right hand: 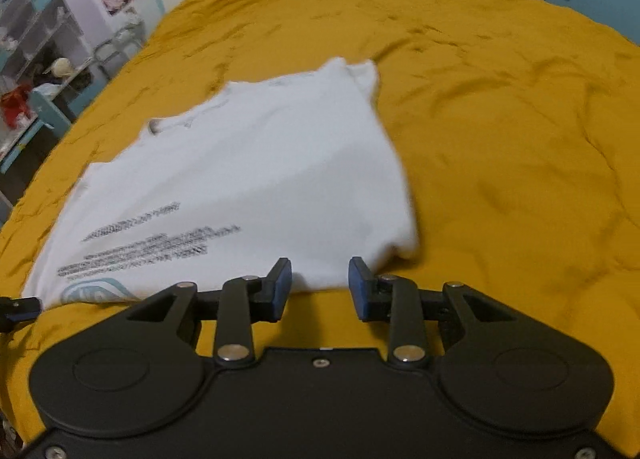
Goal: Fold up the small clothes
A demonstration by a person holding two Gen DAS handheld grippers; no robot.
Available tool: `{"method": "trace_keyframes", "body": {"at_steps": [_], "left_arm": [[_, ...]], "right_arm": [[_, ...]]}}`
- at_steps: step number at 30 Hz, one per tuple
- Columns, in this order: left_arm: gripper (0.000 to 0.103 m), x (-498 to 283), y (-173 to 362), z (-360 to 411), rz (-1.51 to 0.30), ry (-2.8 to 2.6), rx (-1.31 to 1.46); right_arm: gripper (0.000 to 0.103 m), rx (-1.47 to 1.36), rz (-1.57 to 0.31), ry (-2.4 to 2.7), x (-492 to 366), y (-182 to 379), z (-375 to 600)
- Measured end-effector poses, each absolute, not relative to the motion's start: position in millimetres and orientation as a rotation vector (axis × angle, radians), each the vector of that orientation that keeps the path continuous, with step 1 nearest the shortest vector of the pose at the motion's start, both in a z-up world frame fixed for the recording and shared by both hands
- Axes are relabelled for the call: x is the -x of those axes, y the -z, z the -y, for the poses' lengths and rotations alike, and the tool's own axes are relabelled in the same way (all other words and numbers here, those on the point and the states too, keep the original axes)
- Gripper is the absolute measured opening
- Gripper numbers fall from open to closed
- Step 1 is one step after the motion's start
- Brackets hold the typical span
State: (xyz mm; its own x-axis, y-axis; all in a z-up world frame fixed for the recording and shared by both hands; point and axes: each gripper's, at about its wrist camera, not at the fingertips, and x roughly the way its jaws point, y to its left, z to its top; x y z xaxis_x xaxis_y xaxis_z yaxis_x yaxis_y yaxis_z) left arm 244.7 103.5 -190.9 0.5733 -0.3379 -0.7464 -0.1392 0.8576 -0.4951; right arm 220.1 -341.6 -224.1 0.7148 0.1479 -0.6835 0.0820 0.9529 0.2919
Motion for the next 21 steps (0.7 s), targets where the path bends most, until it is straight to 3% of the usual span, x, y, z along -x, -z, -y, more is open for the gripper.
{"method": "trace_keyframes", "body": {"at_steps": [4, 10, 21], "left_arm": [[0.045, -258.7, 162.3, -83.1, -0.895, 0.183, 0.517], [0.046, -320.3, 152.2, -28.6, -0.862, 0.289, 0.455], [0.044, -438.7, 205.0, 22.3, -0.975, 0.293, 0.389]], "right_arm": [[0.04, -0.3, -0.699, -0.089, -223.5, 196.0, 322.0], [0.04, -0.252, -0.623, -0.231, -287.4, 177.5, 280.8], [0.04, -0.247, -0.847, -0.392, -417.9, 216.9, 258.7]]}}
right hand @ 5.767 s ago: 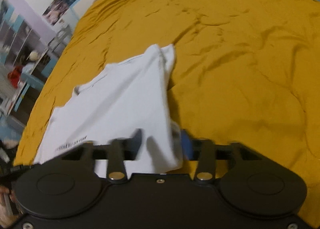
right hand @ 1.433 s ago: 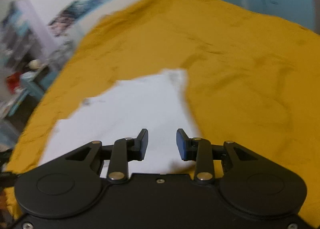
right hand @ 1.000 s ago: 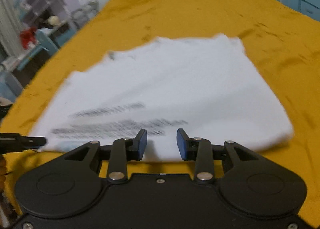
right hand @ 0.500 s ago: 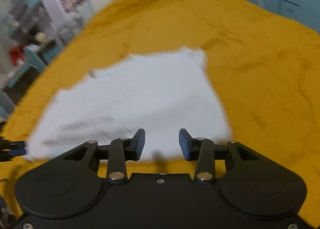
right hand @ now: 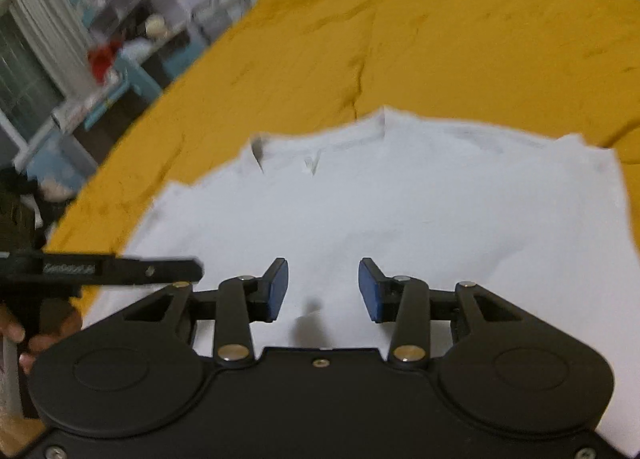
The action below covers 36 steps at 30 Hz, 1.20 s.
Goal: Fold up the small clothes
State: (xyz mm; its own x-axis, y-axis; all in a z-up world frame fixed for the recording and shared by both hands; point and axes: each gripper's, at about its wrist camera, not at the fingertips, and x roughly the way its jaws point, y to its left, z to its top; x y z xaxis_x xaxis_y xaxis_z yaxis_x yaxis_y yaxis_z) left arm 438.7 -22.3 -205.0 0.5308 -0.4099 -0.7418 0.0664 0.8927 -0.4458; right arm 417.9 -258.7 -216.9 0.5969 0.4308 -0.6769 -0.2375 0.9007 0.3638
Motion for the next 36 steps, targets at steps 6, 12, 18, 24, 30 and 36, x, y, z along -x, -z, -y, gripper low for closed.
{"method": "trace_keyframes", "body": {"at_steps": [6, 12, 18, 24, 30, 36], "left_arm": [[0.03, -475.2, 219.3, -3.6, -0.993, 0.23, 0.448], [0.023, -481.0, 220.0, -18.3, -1.005, 0.215, 0.492], [0.063, -437.1, 169.7, -46.9, -0.879, 0.17, 0.361], [0.07, -417.1, 152.0, -100.5, -0.89, 0.086, 0.322], [0.072, -420.1, 166.8, -145.8, -0.941, 0.073, 0.407], [0.072, -433.0, 192.1, -164.7, -0.995, 0.153, 0.538]], "right_arm": [[0.035, -0.26, -0.823, -0.293, -455.3, 227.2, 271.3], [0.034, -0.333, -0.832, -0.214, -472.1, 229.5, 290.0], [0.043, -0.325, -0.749, -0.274, -417.0, 194.2, 273.0], [0.049, -0.189, -0.702, -0.479, -328.8, 168.5, 201.5], [0.049, 0.062, -0.665, -0.546, -260.2, 167.5, 121.5], [0.049, 0.077, -0.638, -0.267, -222.2, 174.8, 148.9]]}}
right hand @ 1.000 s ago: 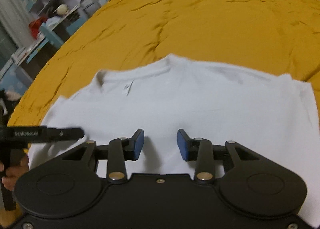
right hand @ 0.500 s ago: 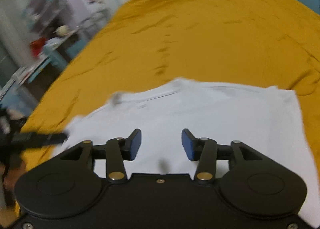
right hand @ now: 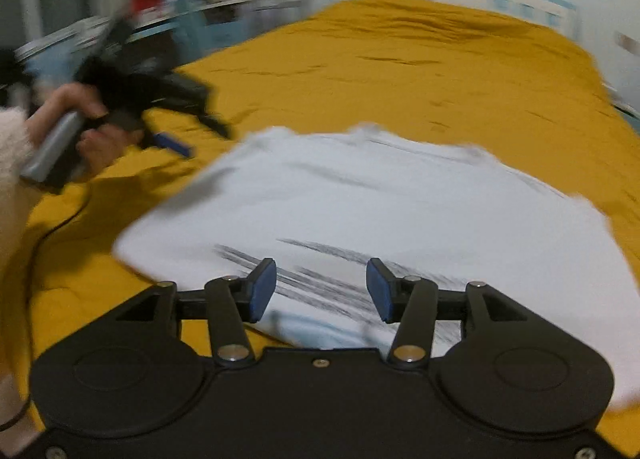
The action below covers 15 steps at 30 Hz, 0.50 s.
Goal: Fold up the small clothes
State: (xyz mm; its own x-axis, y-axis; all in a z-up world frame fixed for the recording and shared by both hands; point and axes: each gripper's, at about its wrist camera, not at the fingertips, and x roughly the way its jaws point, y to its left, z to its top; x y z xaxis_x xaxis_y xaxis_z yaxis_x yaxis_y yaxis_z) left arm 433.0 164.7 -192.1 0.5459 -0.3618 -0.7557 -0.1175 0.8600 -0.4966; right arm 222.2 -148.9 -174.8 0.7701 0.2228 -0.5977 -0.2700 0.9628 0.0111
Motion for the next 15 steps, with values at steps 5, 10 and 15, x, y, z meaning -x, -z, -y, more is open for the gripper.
{"method": "trace_keyframes", "body": {"at_steps": [5, 10, 15], "left_arm": [[0.077, -445.2, 211.2, -150.0, -1.031, 0.181, 0.556], [0.087, -457.9, 229.9, -136.2, -1.049, 0.19, 0.55], [0.086, -457.6, 232.5, -119.3, -1.051, 0.207, 0.474]], "right_arm": [[0.049, 0.038, -0.654, -0.001, -211.2, 183.8, 215.3], [0.05, -0.069, -0.685, 0.171, -210.5, 195.5, 260.3], [0.05, -0.134, -0.692, 0.218, -206.5, 206.6, 282.5]]}}
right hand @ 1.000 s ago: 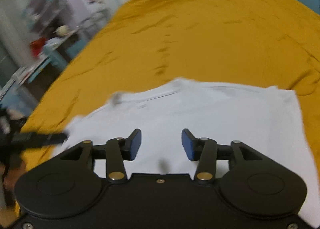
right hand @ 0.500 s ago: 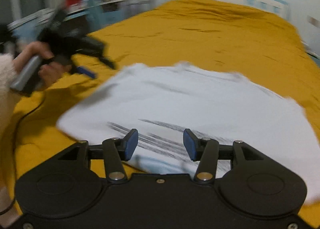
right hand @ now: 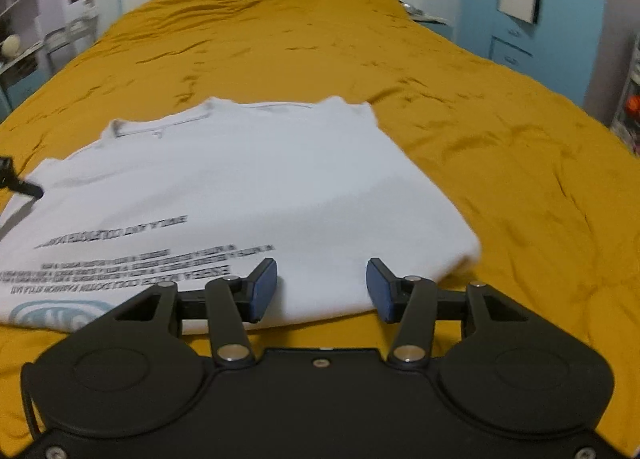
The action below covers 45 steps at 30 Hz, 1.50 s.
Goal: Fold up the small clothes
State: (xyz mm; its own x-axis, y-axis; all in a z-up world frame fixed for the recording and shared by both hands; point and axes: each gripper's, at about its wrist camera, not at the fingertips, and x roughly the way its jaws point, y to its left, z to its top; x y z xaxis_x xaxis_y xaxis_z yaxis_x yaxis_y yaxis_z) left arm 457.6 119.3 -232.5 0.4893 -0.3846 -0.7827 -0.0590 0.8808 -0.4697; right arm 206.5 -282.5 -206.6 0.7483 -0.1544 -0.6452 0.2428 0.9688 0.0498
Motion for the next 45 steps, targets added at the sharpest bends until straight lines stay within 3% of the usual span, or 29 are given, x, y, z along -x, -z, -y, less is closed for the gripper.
{"method": "trace_keyframes", "body": {"at_steps": [11, 13, 15, 16, 20, 32, 40, 45], "left_arm": [[0.081, -413.8, 230.1, -106.7, -1.095, 0.273, 0.475], [0.076, -408.0, 229.7, -101.9, -1.092, 0.265, 0.452], [0.059, -407.5, 230.0, -98.2, -1.095, 0.252, 0.443], [0.043, -407.4, 231.1, -98.7, -1.1, 0.254, 0.456], [0.018, -410.2, 229.6, -97.6, -1.108, 0.253, 0.512], [0.013, -412.5, 154.3, -57.8, -1.04, 0.269, 0.483], [0.012, -429.5, 92.0, 55.1, -1.024, 0.329, 0.351], [0.012, -449.2, 92.8, 148.2, -1.067, 0.413, 0.325]], "right_arm": [[0.056, -0.142, -0.686, 0.19, -212.2, 213.2, 276.5], [0.056, -0.149, -0.681, 0.19, -212.1, 214.1, 277.6], [0.056, -0.154, -0.679, 0.191, -211.4, 214.0, 277.7], [0.056, -0.154, -0.678, 0.192, -210.9, 213.6, 276.9], [0.056, -0.159, -0.68, 0.19, -211.4, 213.2, 277.1], [0.056, -0.269, -0.663, 0.159, -207.2, 200.8, 296.3], [0.056, -0.302, -0.602, 0.14, -193.1, 181.7, 339.6], [0.056, -0.341, -0.575, 0.176, -179.7, 174.8, 376.3]]}}
